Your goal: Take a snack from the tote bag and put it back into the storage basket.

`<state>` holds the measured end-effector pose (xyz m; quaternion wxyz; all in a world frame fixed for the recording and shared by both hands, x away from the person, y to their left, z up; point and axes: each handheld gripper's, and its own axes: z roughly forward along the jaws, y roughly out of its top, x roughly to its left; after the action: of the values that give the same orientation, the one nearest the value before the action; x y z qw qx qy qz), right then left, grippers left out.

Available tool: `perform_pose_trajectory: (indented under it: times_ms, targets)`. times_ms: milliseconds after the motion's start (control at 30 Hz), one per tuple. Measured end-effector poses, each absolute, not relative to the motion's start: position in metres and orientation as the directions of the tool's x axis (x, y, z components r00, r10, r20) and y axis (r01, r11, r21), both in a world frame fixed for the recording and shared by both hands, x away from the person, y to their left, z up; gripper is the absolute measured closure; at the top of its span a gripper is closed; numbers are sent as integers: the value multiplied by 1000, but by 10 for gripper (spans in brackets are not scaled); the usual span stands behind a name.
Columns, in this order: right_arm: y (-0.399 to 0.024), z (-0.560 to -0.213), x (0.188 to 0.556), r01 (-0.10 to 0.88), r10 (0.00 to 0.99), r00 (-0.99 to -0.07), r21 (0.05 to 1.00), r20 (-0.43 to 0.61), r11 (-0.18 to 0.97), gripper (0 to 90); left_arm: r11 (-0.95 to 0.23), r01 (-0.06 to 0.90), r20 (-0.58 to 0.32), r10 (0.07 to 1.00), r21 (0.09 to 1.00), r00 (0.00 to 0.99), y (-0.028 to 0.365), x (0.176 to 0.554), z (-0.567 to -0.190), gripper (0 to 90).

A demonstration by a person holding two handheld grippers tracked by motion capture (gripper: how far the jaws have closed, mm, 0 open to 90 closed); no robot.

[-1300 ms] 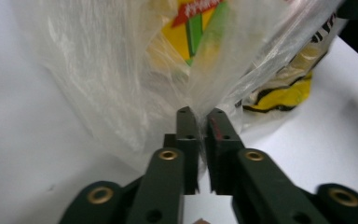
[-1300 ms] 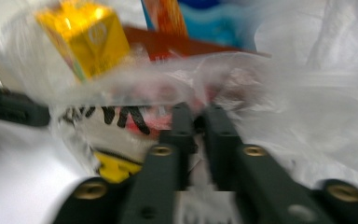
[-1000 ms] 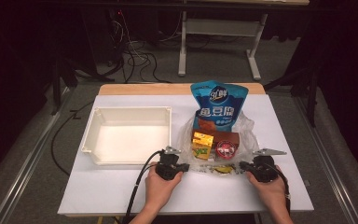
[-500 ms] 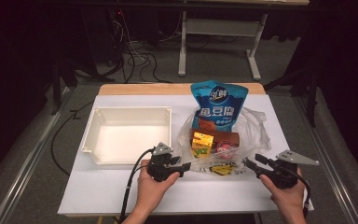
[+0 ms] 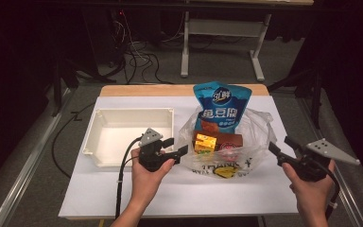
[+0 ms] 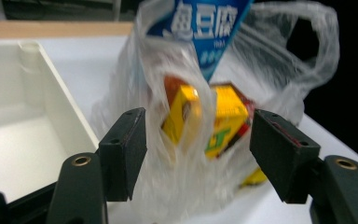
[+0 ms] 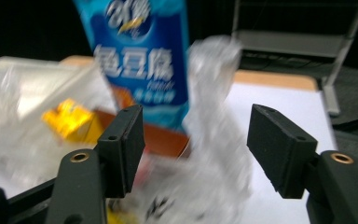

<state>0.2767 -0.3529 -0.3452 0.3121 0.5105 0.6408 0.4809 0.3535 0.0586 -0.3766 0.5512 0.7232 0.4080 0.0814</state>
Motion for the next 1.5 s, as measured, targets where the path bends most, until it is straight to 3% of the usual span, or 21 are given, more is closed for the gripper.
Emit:
perform_pose_trajectory:
  times_ms: [67, 100, 133, 200, 367, 467, 500, 533, 633, 733, 833, 933, 967, 1033, 1200, 1500]
  targets:
    - [-355, -342, 280, 347, 954, -282, 938, 97, 7, 365, -43, 481, -324, 688, 875, 650, 58, 356, -373, 366]
    - [-358, -335, 285, 339, 953, -285, 941, 105, -2, 365, -24, 461, -317, 693, 887, 647, 56, 358, -371, 390]
    - [-360, -326, 296, 325, 951, -294, 946, 98, 3, 368, -11, 446, -310, 703, 895, 640, 54, 360, -370, 481]
    - [-360, -322, 303, 320, 949, -298, 947, 98, 3, 371, -16, 446, -299, 721, 895, 625, 46, 366, -371, 487]
    - [-352, -324, 343, 360, 942, -319, 933, 104, 19, 352, -70, 523, -307, 741, 849, 598, 25, 381, -392, 583]
    - [-345, -338, 366, 414, 950, -300, 909, 82, 52, 315, -73, 552, -347, 707, 830, 616, 14, 383, -410, 586]
    - [-345, -343, 373, 428, 949, -302, 902, 85, 56, 333, -66, 559, -359, 702, 827, 615, 14, 384, -413, 582]
    - [-345, -354, 383, 452, 953, -292, 889, 74, 70, 450, -77, 571, -361, 704, 818, 611, 11, 383, -416, 610]
    - [-344, -363, 390, 479, 949, -305, 875, 84, 76, 516, -75, 565, -358, 704, 822, 614, 11, 382, -419, 608]
    - [-338, -378, 401, 526, 942, -328, 843, 77, 115, 644, 29, 524, -385, 713, 851, 586, 25, 376, -416, 599]
    - [-338, -382, 402, 531, 942, -324, 840, 84, 108, 684, 55, 507, -380, 733, 860, 565, 33, 376, -415, 582]
    - [-338, -388, 403, 527, 947, -313, 842, 72, 110, 748, 42, 558, -393, 753, 829, 527, 34, 384, -421, 568]
    - [-339, -394, 404, 538, 950, -303, 836, 71, 110, 804, -26, 599, -348, 793, 800, 500, 27, 389, -430, 578]
    - [-338, -398, 406, 538, 951, -306, 833, 49, 130, 839, -43, 591, -325, 801, 806, 503, 25, 389, -433, 633]
    - [-334, -412, 415, 572, 941, -334, 806, 55, 156, 862, -162, 494, -107, 874, 854, 473, 6, 375, -431, 688]
    - [-334, -427, 423, 603, 938, -333, 786, 98, 132, 889, -239, 497, -30, 880, 834, 473, -14, 358, -457, 666]
